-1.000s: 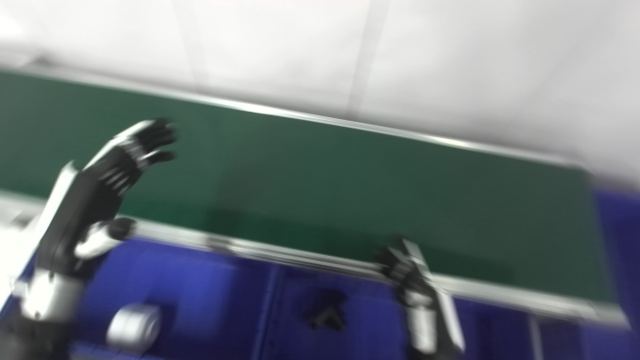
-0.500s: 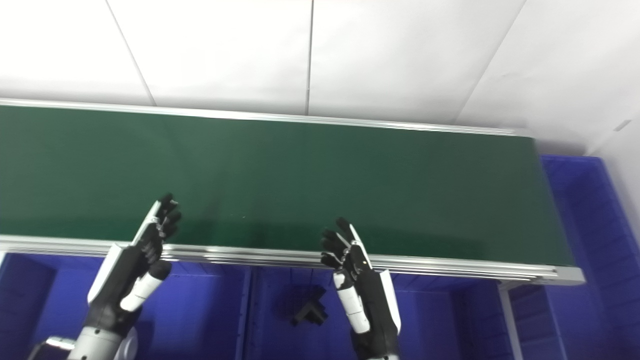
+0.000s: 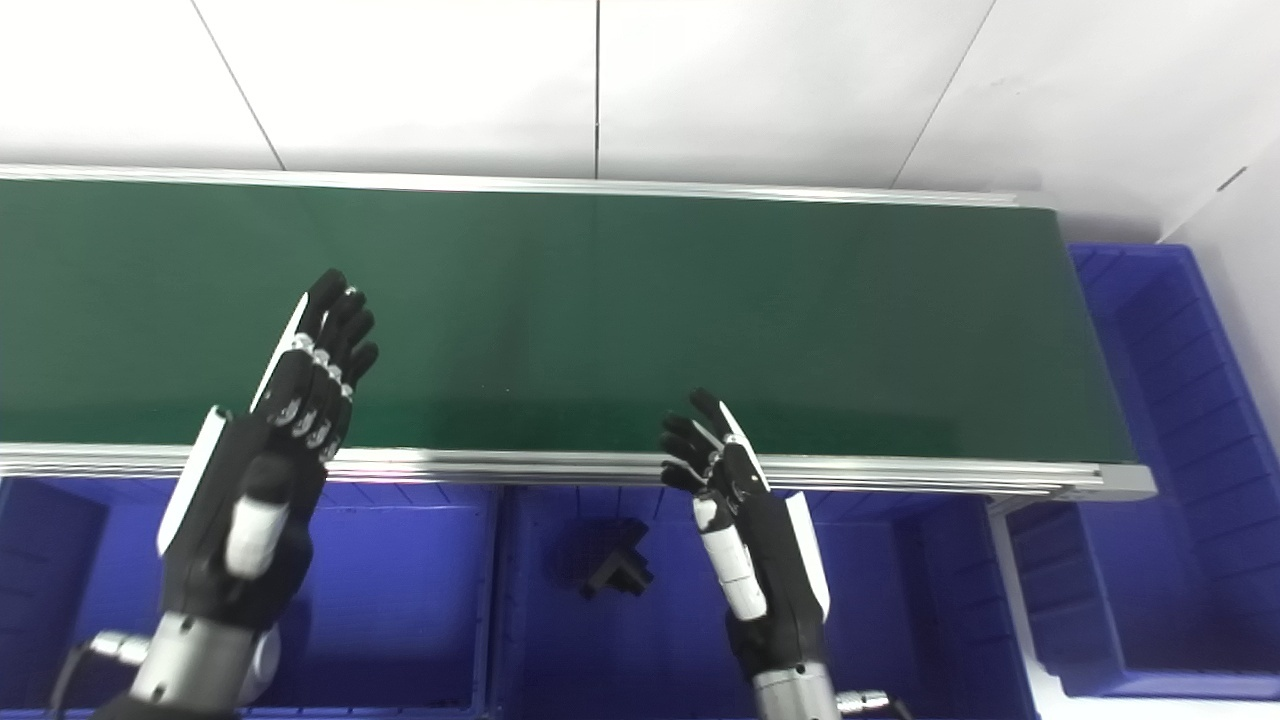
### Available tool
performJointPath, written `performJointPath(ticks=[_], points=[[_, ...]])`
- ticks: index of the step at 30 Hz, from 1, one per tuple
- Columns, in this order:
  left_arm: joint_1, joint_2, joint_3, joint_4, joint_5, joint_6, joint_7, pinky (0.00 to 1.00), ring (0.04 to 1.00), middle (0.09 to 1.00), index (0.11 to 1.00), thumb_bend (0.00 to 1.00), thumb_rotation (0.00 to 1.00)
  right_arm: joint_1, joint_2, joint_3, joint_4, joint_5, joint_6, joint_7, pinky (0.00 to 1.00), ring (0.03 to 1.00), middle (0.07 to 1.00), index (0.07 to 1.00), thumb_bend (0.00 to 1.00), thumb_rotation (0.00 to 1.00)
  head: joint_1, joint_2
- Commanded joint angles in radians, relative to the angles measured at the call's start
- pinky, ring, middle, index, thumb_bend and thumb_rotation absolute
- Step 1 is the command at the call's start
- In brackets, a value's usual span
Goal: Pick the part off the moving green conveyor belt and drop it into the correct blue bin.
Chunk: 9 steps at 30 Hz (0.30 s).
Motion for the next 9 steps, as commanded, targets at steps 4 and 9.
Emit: performJointPath(ticks=[4,9], points=[[-0.027,-0.013,0.041,0.146,0.041,-0.168,0.055,1.0,1.0,1.0,1.0,0.63,0.91,-0.014,-0.005,-0.012,0.001,-0.044,-0.048,-0.015,0.81,0.853,0.862,0.918,0.79,0.9,0.023,-0.018],[-0.056,-0.047,0.059,0.239,0.083,-0.243,0.104,1.0,0.999,1.0,1.0,0.64,0.92,-0.023,-0.019,-0.02,0.042,-0.054,-0.089,-0.015,0.84,0.866,0.88,0.922,0.78,0.91,0.053,-0.04]])
